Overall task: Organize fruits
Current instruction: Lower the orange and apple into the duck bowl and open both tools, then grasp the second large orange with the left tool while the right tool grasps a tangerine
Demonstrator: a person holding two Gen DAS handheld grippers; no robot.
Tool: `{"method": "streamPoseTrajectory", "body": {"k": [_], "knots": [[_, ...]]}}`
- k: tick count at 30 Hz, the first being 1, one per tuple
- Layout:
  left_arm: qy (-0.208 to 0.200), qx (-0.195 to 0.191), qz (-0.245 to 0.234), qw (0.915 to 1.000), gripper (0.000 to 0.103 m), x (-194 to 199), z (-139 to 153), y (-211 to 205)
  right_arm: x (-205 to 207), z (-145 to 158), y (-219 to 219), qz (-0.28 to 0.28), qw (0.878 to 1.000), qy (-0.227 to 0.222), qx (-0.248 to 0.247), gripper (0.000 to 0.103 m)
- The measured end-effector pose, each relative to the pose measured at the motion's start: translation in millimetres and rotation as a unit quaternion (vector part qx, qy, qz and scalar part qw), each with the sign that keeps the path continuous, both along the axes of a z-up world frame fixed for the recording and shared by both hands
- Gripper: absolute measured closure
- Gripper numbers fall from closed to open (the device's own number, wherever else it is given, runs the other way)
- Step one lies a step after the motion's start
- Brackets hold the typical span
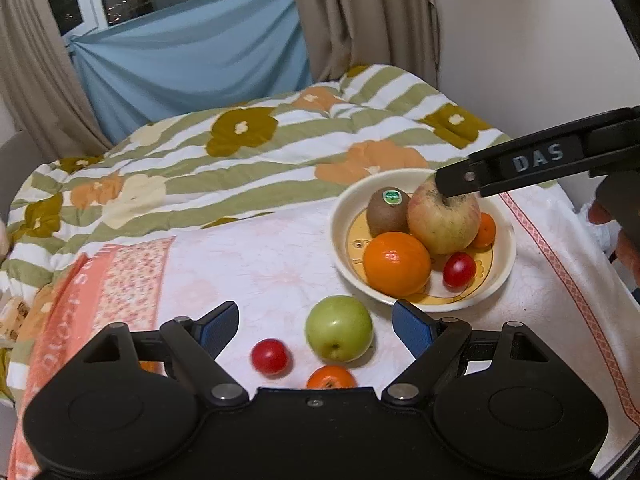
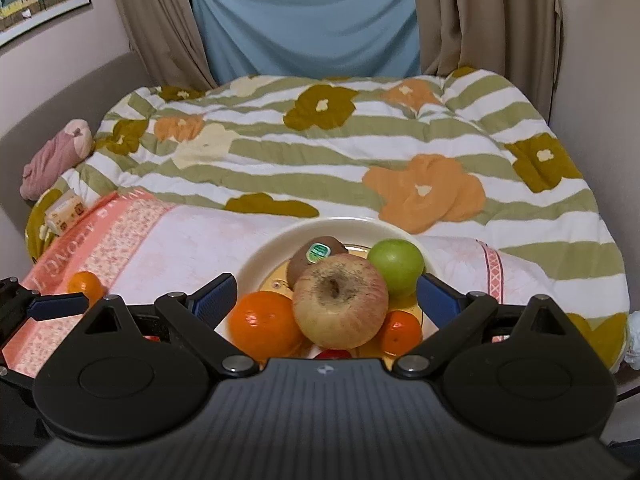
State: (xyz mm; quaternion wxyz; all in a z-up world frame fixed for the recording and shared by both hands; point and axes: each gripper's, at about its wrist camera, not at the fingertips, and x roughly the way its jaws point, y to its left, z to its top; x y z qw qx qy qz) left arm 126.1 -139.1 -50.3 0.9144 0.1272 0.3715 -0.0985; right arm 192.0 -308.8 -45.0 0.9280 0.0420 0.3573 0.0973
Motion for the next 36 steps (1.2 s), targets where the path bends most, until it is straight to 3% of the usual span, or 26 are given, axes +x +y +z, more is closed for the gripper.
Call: {"method": "streamPoseTrajectory", "body": {"k": [9,18,27,36], "knots": [[-0.025,-0.007,0.03,0.9992,0.016,-36.4,29.7,36.8,-42.5,41.1,14.3,-0.002,1.0,-0.029,-0.004,0.0],[-0.038,-0.012,0.047,0.9981,0.016,-60.1,44.2,85.3,-76.3,60.9,39.0,-0.02,0.999,-0.036,0.008,0.0],[-0.03,-0.026,0.042,0.9983,0.016,-57.9,40.5,132.5,-90.4,61.5,76.9,-0.049,0.998,-0.025,0.003,0.0],[-0.022,-0.018,0.015,0.9995,0.016,-36.5,20.0,177.3,-99.1,36.7,122.6,-0.097,0.995,0.004,0.011,0.0]]}}
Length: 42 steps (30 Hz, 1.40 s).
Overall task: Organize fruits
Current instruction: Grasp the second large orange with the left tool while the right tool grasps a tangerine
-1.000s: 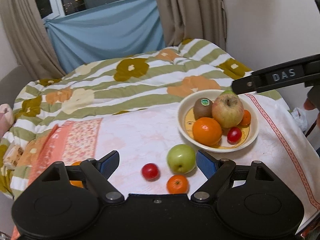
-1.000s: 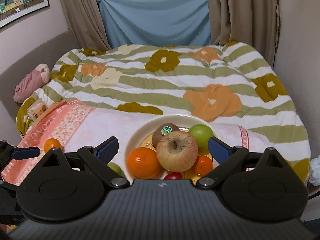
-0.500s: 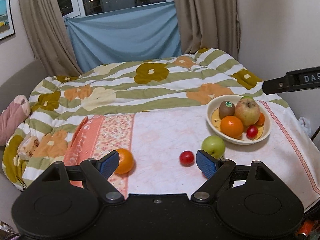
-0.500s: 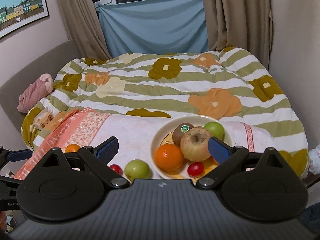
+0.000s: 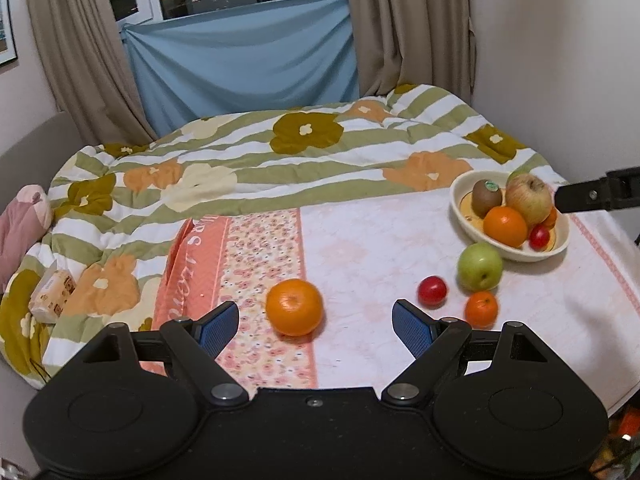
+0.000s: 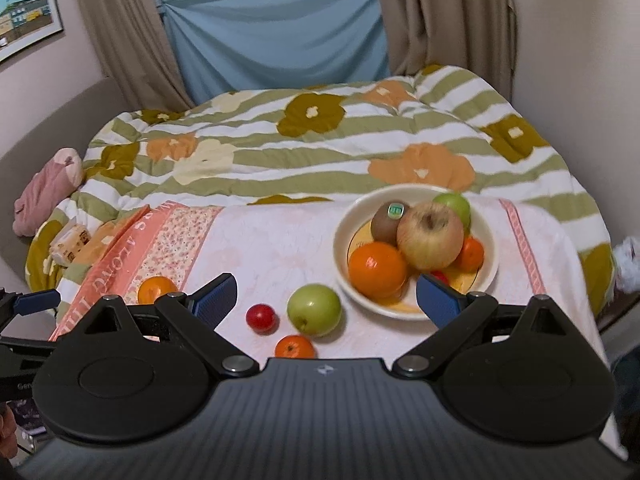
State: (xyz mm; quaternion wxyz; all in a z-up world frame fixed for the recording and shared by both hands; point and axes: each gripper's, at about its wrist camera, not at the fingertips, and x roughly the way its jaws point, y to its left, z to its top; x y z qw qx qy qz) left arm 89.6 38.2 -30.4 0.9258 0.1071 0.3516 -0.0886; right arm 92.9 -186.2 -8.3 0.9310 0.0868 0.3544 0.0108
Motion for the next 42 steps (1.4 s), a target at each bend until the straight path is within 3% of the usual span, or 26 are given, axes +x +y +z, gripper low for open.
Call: {"method": "streamPoseTrajectory", "body": {"k": [15,25,31,34,42], "knots": [[0.014,0.072,-0.096,0.9927,0.016,72.0,-67.5,21.2,12.4,-71.0,54.6,-0.073,0.996,0.036,-0.024,0.0],[0.034,0.075,-0.127,0.9885,0.021,94.4,-98.7,20.6,28.4,-109.5,62.5,-0.093,0.993,0.062,-0.027,0.0],[0.047,0.074,-0.134,0.9871,0.027,102.4,-106.8,17.9,35.8,-119.1,65.3,-0.094,0.993,0.07,-0.022,0.007],[0.054,0.068,-0.142,0.9861,0.037,105.0,-109.0,17.8,39.0,-122.5,67.2,-0.095,0.993,0.074,-0.023,0.011],[0.057,0.062,-0.145,0.9859,0.038,104.2,-108.8,20.7,43.5,-127.0,70.8,-0.089,0.992,0.079,-0.031,0.016]]}}
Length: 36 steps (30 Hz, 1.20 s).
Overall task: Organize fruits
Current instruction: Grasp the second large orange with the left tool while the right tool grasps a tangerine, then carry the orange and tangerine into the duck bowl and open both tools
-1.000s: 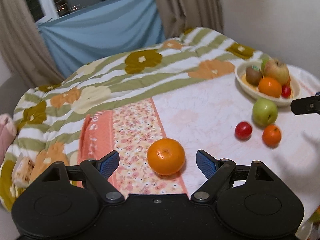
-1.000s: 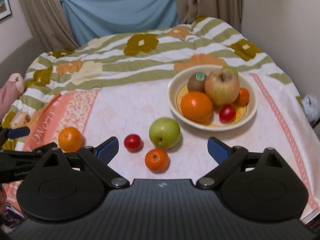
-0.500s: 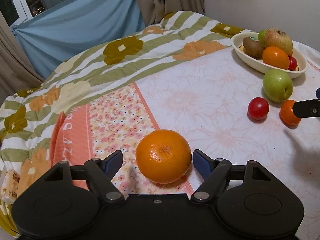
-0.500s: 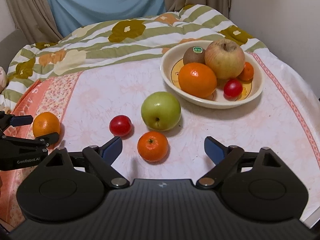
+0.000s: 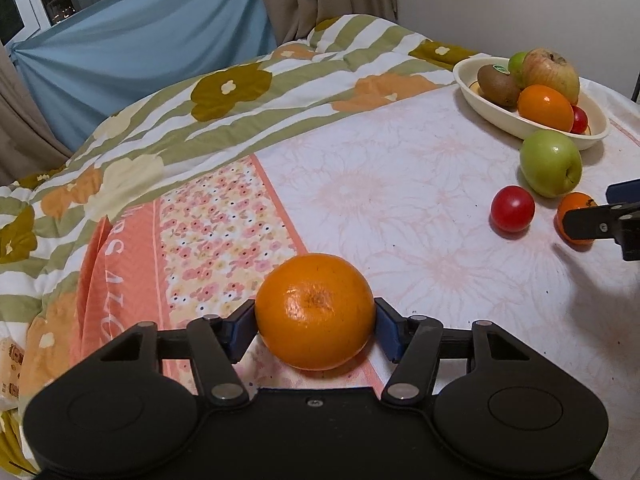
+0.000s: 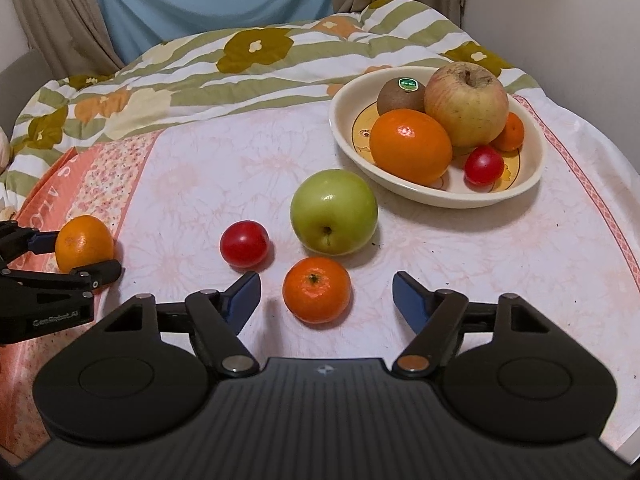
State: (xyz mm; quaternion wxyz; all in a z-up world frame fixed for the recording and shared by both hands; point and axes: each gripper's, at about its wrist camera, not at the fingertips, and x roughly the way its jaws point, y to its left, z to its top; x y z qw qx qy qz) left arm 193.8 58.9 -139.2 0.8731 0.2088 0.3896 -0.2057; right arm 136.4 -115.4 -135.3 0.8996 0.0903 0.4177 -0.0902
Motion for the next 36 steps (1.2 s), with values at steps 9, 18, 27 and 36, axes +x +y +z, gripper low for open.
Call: {"method": "streamPoseTrajectory", "body": {"k": [9,18,27,36], "knots": [[0.002,-0.001,0.003,1.0,0.038,-20.6,0.6,2.0,8.0,-13.0,5.5,0.021,1.0,0.017,-0.009,0.023],[0.005,-0.003,0.024,0.9997,0.038,-32.9,3.1,5.8,15.3,-16.1,4.6,0.027,0.999,0.016,-0.021,0.04],[-0.008,-0.009,0.037,0.9992,0.038,-47.5,18.7,0.5,3.1,-4.3,-1.3,0.039,0.999,0.009,-0.008,0.049],[-0.024,-0.031,0.048,0.9981,0.038,-62.1,56.1,-23.8,-18.8,35.9,-28.0,0.04,0.999,-0.022,0.005,0.049]]}}
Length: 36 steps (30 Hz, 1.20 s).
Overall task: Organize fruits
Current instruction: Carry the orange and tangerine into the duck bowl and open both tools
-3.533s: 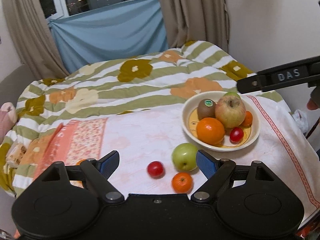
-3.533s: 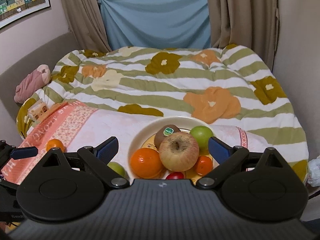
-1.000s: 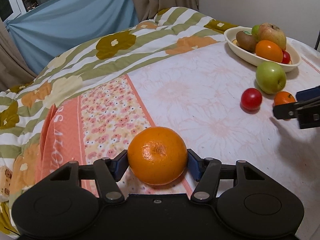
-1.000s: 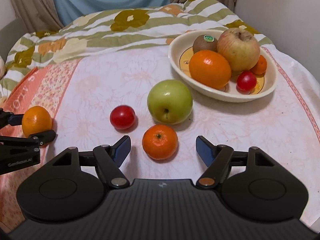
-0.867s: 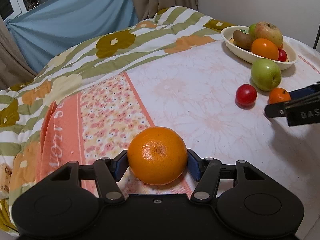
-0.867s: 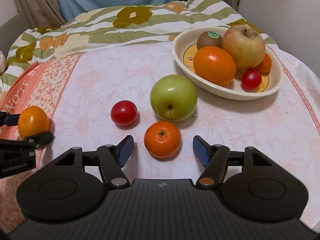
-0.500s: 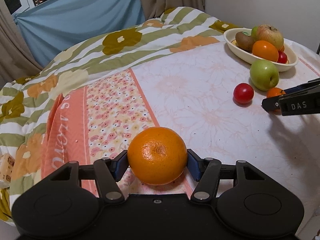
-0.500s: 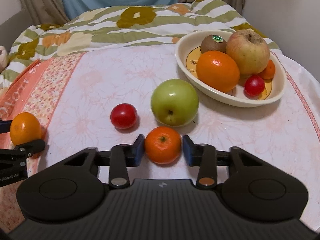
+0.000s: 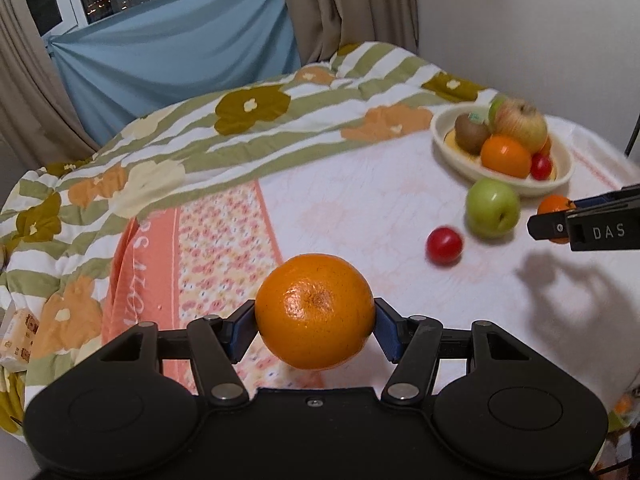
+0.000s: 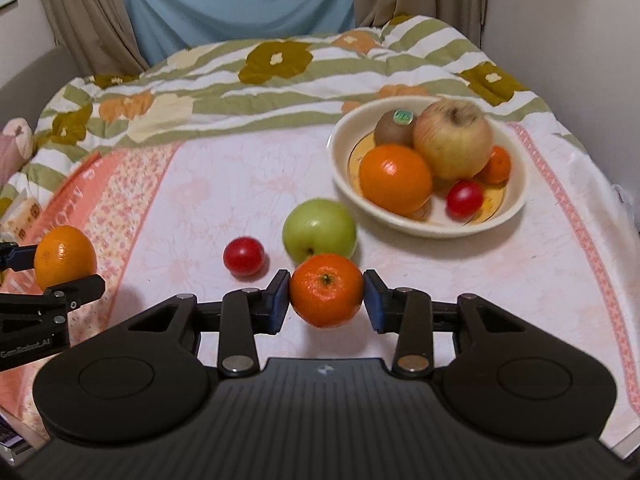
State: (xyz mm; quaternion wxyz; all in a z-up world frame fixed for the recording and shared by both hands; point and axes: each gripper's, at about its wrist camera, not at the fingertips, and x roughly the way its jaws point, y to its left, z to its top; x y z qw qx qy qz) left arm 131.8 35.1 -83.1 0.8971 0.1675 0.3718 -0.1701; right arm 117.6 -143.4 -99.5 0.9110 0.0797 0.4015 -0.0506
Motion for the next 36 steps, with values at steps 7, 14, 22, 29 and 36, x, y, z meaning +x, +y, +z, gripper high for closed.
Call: {"method": "streamPoseTrajectory", "body": {"k": [7,14,22,29,36], "knots": [[-0.015,-0.014,0.001,0.9998,0.038,-9.8,31.1,-35.4,-15.0,33.9,-31.0,0.014,1.0,-0.013,0.004,0.049],[-0.024,-0.031,-0.003,0.9992,0.038,-11.6,52.4,-77.5,-20.4,60.6,-73.0,0.022,0.999,-0.034,-0.004,0.049],[-0.024,-0.034,-0.013,0.999,0.038,3.5,58.9,-128.6,-11.9,70.8,-123.9,0.034,0.998,-0.047,-0.01,0.049],[-0.011,-0.043,-0.007,0.999,0.038,33.5,49.6,-169.3,10.5,59.4,-164.3,0.049,0.998,-0.04,-0.013,0.049],[-0.002,-0.037,0.007,0.9993,0.038,73.1,31.4,-203.8,36.7,35.2,-191.7,0.072,0.997,-0.023,-0.012,0.049]]}}
